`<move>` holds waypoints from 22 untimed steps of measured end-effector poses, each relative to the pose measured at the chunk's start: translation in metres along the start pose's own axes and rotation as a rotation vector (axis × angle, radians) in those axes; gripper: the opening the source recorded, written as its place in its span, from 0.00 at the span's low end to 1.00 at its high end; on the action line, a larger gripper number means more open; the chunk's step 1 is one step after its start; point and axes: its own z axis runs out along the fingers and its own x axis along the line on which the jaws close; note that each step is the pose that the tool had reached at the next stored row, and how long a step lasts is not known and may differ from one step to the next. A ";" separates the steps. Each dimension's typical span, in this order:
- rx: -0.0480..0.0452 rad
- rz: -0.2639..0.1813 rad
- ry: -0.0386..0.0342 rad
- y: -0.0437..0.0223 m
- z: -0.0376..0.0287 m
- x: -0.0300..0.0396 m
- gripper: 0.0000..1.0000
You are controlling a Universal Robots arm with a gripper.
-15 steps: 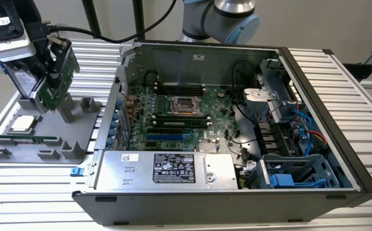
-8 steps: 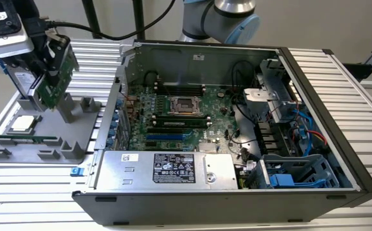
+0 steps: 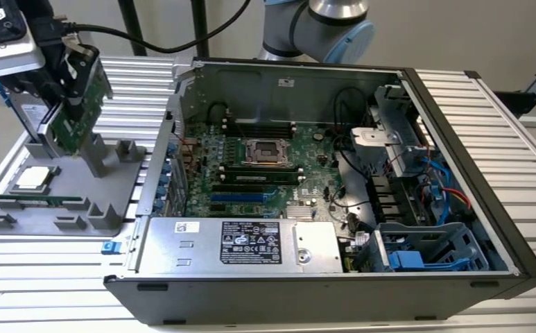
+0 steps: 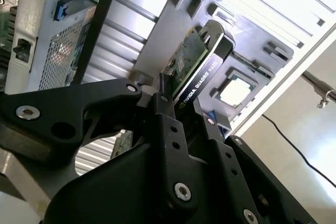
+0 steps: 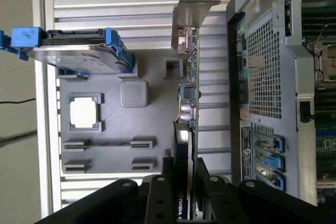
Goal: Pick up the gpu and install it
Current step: 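Pick up the gpu and move the gpu toward the slot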
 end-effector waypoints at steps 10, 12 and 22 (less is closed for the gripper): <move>0.0000 0.000 -0.0008 0.0005 -0.0082 -0.0001 0.00; 0.0000 0.000 -0.0009 0.0006 -0.0099 -0.0001 0.00; -0.0001 0.000 -0.0017 0.0010 -0.0176 -0.0003 0.00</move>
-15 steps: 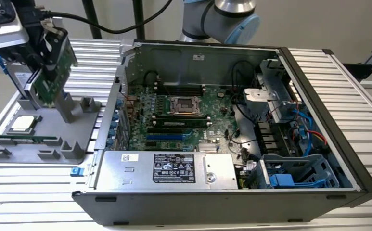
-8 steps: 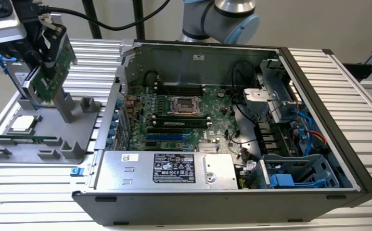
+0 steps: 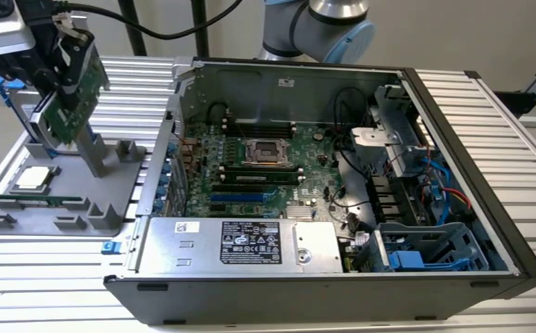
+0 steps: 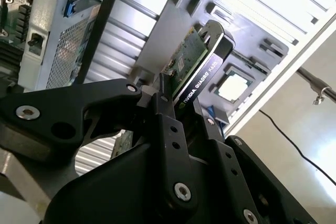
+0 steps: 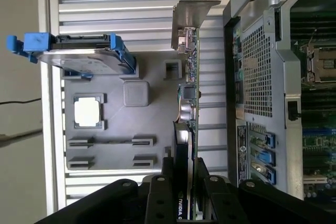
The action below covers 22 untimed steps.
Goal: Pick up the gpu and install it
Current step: 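Pick up the gpu and move the gpu toward the slot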
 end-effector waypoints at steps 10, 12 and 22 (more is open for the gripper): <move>0.0000 0.000 -0.0001 0.0004 -0.0056 0.0000 0.00; 0.0000 0.000 -0.0001 0.0004 -0.0065 -0.0001 0.00; 0.0000 0.000 0.0000 0.0007 -0.0113 -0.0001 0.00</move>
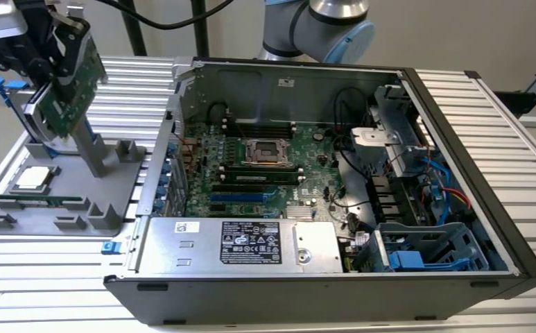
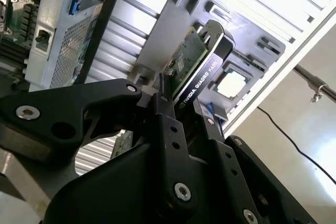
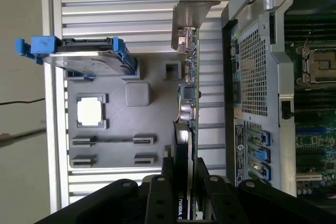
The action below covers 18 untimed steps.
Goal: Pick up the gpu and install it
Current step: 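Pick up the gpu and move the gpu toward the slot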
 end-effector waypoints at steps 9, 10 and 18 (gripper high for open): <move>0.0000 0.000 0.0000 0.0001 -0.0030 -0.0001 0.00; -0.0001 0.000 -0.0001 0.0002 -0.0033 -0.0001 0.00; 0.0000 0.000 0.0000 0.0002 -0.0046 -0.0002 0.00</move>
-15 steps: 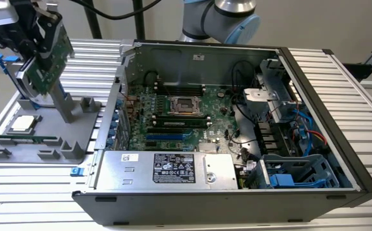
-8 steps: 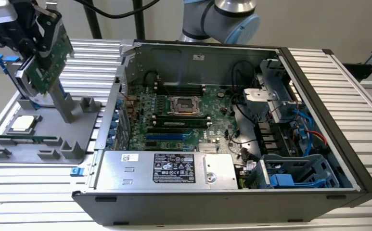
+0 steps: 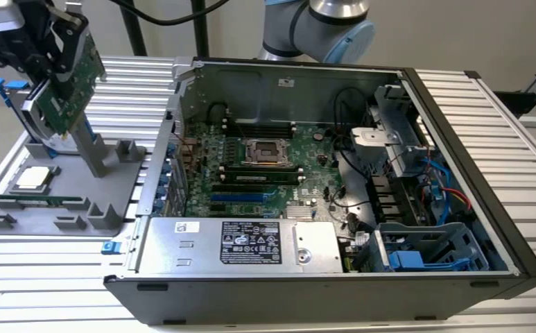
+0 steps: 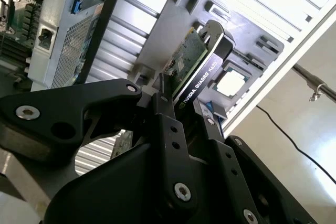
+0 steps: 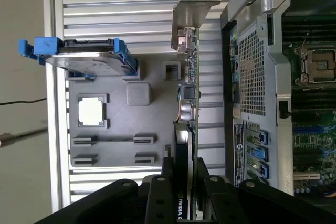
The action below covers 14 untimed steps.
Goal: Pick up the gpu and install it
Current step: 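Pick up the gpu and move the gpu toward the slot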
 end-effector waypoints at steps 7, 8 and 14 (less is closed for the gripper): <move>-0.0001 0.000 -0.0001 0.0002 -0.0024 0.0001 0.00; -0.0001 0.000 -0.0002 0.0002 -0.0024 0.0000 0.00; -0.0001 0.000 -0.0001 0.0002 -0.0026 0.0000 0.00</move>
